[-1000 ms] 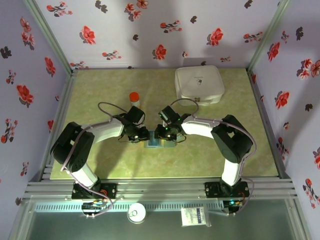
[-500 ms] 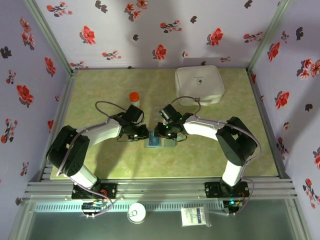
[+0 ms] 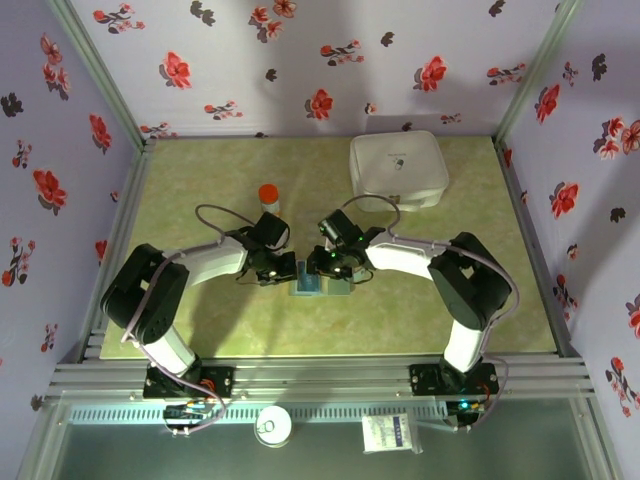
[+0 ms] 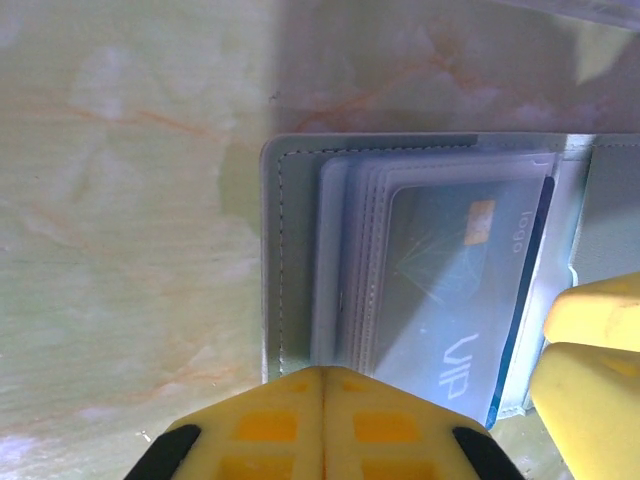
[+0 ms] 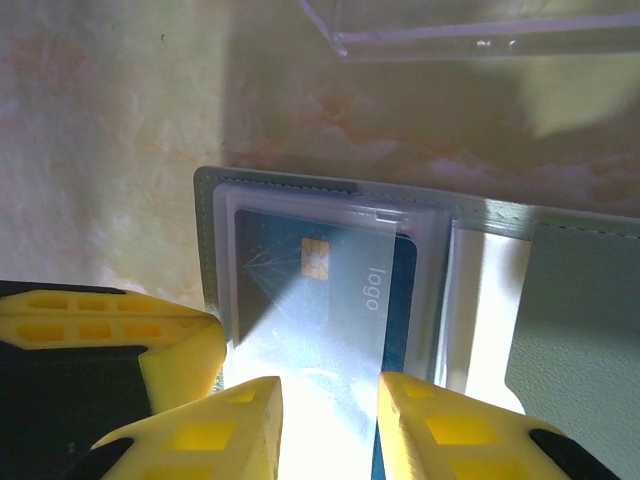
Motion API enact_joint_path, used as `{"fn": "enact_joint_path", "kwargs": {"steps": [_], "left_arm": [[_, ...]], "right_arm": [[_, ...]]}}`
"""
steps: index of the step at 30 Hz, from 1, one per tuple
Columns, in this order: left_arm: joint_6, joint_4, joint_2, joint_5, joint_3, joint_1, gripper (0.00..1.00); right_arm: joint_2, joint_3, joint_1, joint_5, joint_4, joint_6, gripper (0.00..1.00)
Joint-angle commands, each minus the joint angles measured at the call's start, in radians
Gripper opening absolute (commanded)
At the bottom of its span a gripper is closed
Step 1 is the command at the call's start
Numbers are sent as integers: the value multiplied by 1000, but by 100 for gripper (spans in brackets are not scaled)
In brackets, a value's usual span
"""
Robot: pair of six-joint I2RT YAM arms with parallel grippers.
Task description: Take the credit cards out of the card holder
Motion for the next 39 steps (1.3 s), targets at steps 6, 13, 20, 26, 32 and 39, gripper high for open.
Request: {"fn": "enact_joint_path", "kwargs": {"steps": [6,13,20,26,32,39], "left_arm": [[17,-15,10,4,-2,8,5],[15,-14,8,7,-2,9,4],[19,-22,-6,7,6,9,4],[24,-50,-38,4,32,13,3],[29,-71,-76,1,55,15,3],[33,-36,-21,79,82,9,1]], "right_arm": [[38,-18,0,-26,39,22,29],[41,-10,1,11,-15,4,29],[-3,1,1,59,-71,-19,33],[-27,6,1,71,-81,-24,34],[-44,-5,0,72,-73,-20,34],[-37,-14,-1,31,-21,1,34]]}}
